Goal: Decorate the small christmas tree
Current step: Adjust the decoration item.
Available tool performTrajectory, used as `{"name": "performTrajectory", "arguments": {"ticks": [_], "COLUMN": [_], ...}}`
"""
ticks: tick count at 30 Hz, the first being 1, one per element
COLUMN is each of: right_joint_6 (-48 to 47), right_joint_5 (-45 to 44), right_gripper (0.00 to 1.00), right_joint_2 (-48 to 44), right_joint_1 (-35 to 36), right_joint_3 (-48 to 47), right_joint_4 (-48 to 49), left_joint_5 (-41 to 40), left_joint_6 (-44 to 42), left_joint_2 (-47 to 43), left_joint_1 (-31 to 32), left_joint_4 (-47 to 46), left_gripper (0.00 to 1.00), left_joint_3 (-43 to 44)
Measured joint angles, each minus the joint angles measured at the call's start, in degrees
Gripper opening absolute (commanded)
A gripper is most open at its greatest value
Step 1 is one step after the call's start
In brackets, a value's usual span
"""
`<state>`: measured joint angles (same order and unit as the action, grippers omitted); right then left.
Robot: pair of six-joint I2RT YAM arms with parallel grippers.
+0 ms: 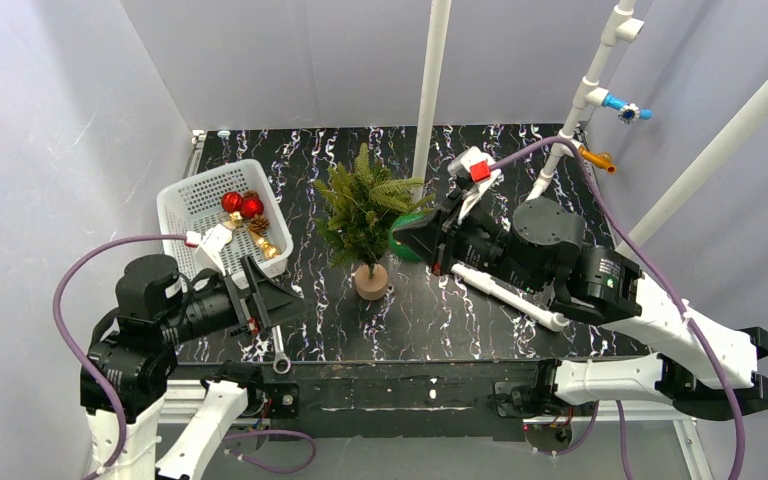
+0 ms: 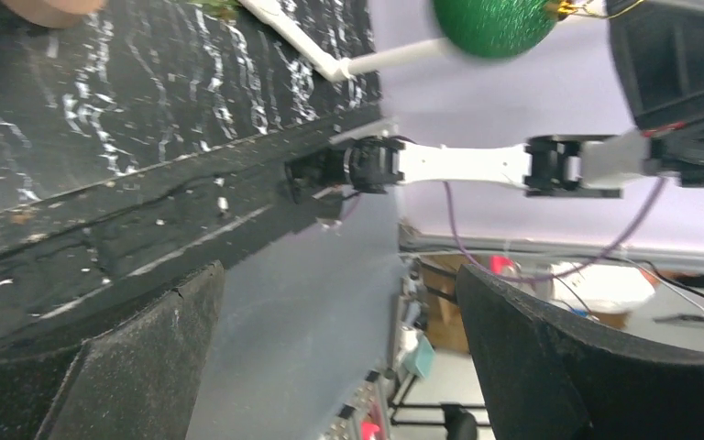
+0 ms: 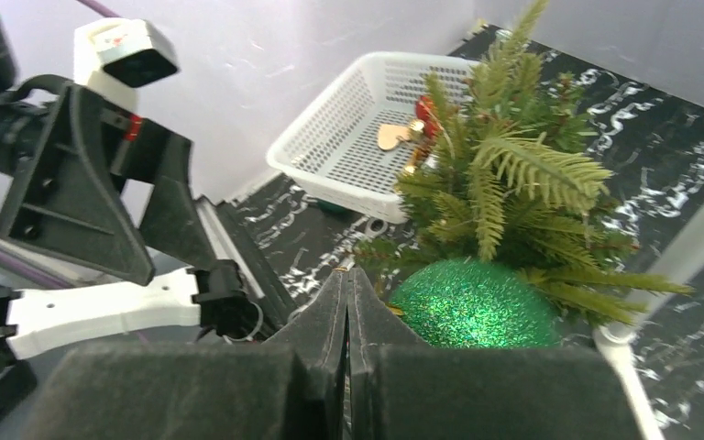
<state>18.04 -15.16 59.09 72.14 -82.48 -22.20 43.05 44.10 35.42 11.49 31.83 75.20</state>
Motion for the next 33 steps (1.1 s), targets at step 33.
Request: {"name": "performTrajectory", "arguments": {"ticks": [33], "right_joint_6": [-7.93], "right_joint_5": [-14.45], "right_gripper": [0.01], "right_joint_2": [4.68], "right_joint_1": [-1.07], "right_joint_3": [-16.72], "right_joint_4": [-26.47], "left_joint_5": [-12.76], "left_joint_6": [-9.20], "left_joint_2": [-4.90], "left_joint_1": [0.00], "left_joint_4": [5.40], "left_gripper": [0.98], "left_joint_3": [-0.92]}}
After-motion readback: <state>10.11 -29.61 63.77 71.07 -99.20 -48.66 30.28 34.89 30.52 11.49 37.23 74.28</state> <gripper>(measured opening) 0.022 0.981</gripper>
